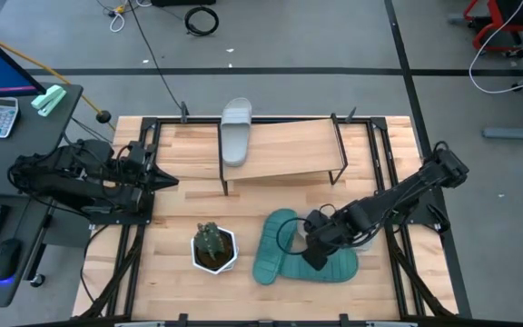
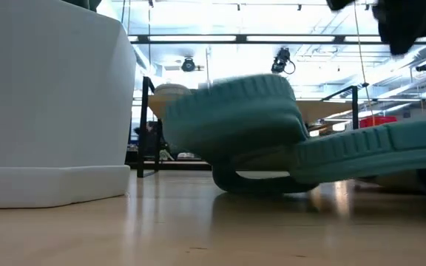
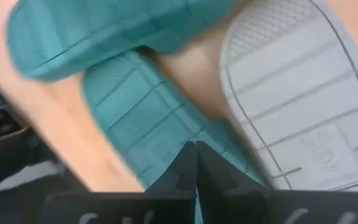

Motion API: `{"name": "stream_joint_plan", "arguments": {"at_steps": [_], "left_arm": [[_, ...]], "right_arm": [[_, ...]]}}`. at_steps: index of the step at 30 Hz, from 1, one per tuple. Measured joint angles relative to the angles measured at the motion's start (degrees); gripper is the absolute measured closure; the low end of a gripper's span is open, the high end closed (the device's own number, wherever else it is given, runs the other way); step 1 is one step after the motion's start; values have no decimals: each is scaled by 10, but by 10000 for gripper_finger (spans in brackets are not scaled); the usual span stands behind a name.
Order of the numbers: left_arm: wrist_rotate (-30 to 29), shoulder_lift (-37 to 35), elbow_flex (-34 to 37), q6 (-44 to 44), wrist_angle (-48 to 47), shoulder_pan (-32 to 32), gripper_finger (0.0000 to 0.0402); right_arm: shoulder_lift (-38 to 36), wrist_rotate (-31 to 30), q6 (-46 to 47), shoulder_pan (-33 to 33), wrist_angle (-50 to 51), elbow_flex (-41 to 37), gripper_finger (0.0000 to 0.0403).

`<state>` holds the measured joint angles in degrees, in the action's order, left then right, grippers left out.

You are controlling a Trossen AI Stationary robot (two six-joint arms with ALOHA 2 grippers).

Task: Pick and place slides into the shelf
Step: Put the gray slides on the shelf

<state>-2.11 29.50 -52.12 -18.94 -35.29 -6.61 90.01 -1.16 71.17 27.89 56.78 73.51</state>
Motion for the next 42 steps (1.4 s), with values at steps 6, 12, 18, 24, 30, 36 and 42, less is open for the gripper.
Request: {"name": "stream_joint_plan", "arguments": {"at_steps": [6,12,18,24,30,36,42], "left_arm": [[0,0,0,-2,-1,0,395],[0,0,0,-4,-1,0,373],[0,0,0,-4,-1,0,384],[0,0,0,-16,0,0,396],[0,0,0,-30,0,0,382],[0,1,0,-30,0,0,376],[-9,1,0,-30,0,0,393]], "right_arm": [[-65,23,-55,41,39,6,399],[-89,31,-48,102,151,-14,377],[-84,2,-5,102,145,-58,292],[-66,33,-42,130,141,-94,181],[-64,36,-53,176,141,-114,105],[-61,-3,-53,226,141,-119,84],[-25,-20,-102,248,139,-119,85]]}}
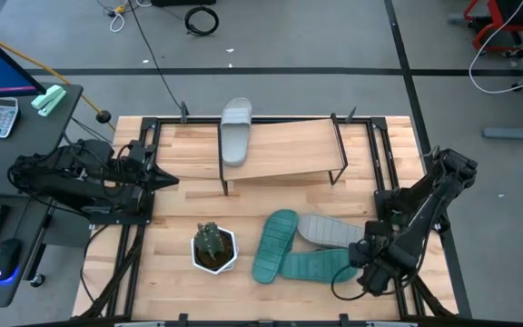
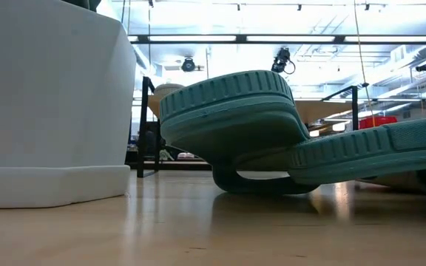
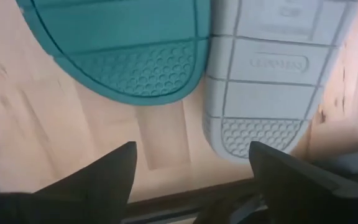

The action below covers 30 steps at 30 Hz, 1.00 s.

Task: Pick and place slides into the shelf
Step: Put the gray slides on the shelf

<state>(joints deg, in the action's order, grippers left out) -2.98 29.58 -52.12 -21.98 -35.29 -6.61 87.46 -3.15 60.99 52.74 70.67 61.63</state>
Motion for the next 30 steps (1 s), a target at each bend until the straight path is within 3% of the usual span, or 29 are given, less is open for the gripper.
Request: {"name": "stream_joint_plan", "arguments": {"at_steps": [12,20,25,30], "left_arm": [[0,0,0,-33,0,0,371],[0,0,0,-63,0,0,385],[0,0,0,-75,13,0,391],[0,0,0,-78,18,0,387]], "right_arm": [[106,-33,-36,-1,14,0,51],[162,-79,-36,-6,47,0,48],[179,-84,-25,-17,38,-15,67],[172,-78,-22,-33,16,-41,131]]}}
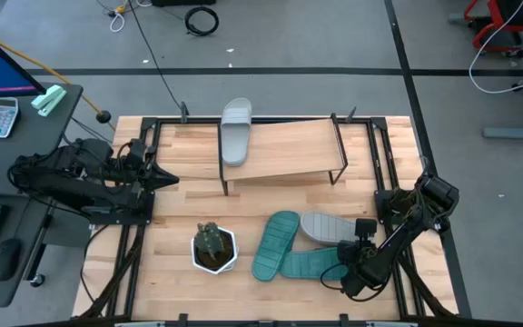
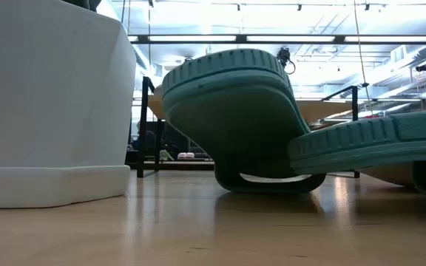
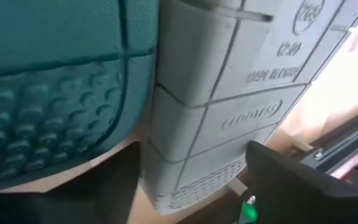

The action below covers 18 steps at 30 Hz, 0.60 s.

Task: Pick and place slides into the shelf
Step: Put the gray slides on the shelf

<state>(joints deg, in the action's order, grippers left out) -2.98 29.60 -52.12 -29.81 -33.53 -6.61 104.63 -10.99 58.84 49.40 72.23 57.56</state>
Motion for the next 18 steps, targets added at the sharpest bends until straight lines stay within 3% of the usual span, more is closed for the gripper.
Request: {"name": "stream_joint_plan", "arguments": {"at_steps": [8,18], "left_arm": [[0,0,0,-6,-1,0,387],[0,0,0,18,-1,0,385]], "right_arm": [[-49,45,27,-22,-19,-9,320],[-183,88,113,-43,18,2,329]]}}
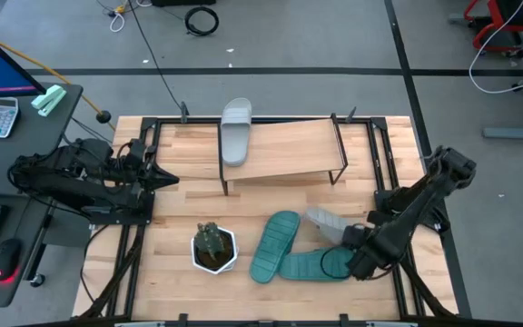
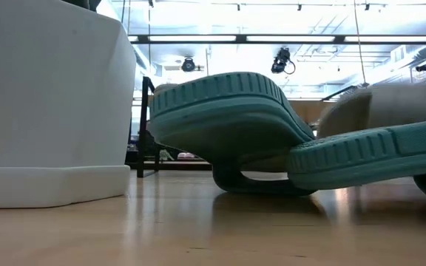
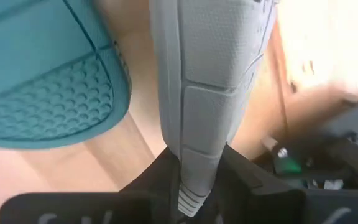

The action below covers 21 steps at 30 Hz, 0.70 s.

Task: Pick and place slides into the shelf
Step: Put the gray slides on the shelf

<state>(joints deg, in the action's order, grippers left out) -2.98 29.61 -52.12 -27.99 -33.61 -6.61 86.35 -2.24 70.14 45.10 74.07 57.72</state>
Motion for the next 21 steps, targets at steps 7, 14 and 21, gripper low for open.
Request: {"name": "stream_joint_plan", "arguments": {"at_steps": [7,14,21], "left_arm": [[0,0,0,6,0,0,375],[0,0,0,8,12,0,386],[0,0,0,26,32,0,387]], "right_arm": [[-102,-37,49,-15,40,46,331],[-156,-135,47,-23,36,143,336],[-164,-300,39,-65,2,233,339]]}}
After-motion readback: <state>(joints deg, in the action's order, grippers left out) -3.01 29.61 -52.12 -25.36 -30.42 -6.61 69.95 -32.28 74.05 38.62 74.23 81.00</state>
